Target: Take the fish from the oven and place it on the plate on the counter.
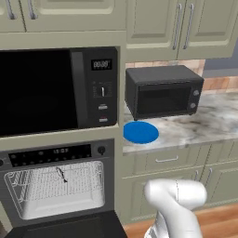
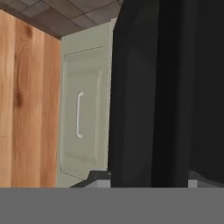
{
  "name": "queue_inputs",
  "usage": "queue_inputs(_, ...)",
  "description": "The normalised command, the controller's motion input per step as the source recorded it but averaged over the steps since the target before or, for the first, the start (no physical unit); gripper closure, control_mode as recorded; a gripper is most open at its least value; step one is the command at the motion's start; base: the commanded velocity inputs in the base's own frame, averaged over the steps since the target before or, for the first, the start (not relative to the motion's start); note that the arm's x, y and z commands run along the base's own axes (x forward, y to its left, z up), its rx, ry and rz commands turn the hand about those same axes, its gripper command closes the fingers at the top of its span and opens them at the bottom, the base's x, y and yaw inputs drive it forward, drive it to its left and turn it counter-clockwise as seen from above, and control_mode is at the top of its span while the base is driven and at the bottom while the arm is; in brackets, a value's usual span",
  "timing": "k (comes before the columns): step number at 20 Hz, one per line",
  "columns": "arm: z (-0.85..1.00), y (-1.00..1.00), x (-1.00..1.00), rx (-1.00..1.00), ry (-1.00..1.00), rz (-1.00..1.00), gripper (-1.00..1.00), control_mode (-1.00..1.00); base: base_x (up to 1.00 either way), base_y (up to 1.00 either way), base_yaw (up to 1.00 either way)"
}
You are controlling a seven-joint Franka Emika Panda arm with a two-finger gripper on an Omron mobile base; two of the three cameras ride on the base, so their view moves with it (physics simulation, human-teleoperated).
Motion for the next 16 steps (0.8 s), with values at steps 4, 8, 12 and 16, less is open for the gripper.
queue_inputs(4, -0.39, 0.0, -0.76, 0.0, 0.11, 0.07, 1.0, -1.0, 0.0, 0.0, 0.0)
queue_inputs(8, 0.0, 0.0, -0.68, 0.0, 0.02, 0.1, 1.0, -1.0, 0.0, 0.0, 0.0)
queue_inputs(12, 0.1, 0.23, -0.98, 0.0, 0.0, 0.09, 1.0, -1.0, 0.0, 0.0, 0.0)
queue_inputs(16, 0.32, 0.22, -1.0, 0.0, 0.0, 0.09, 1.0, -1.0, 0.0, 0.0, 0.0)
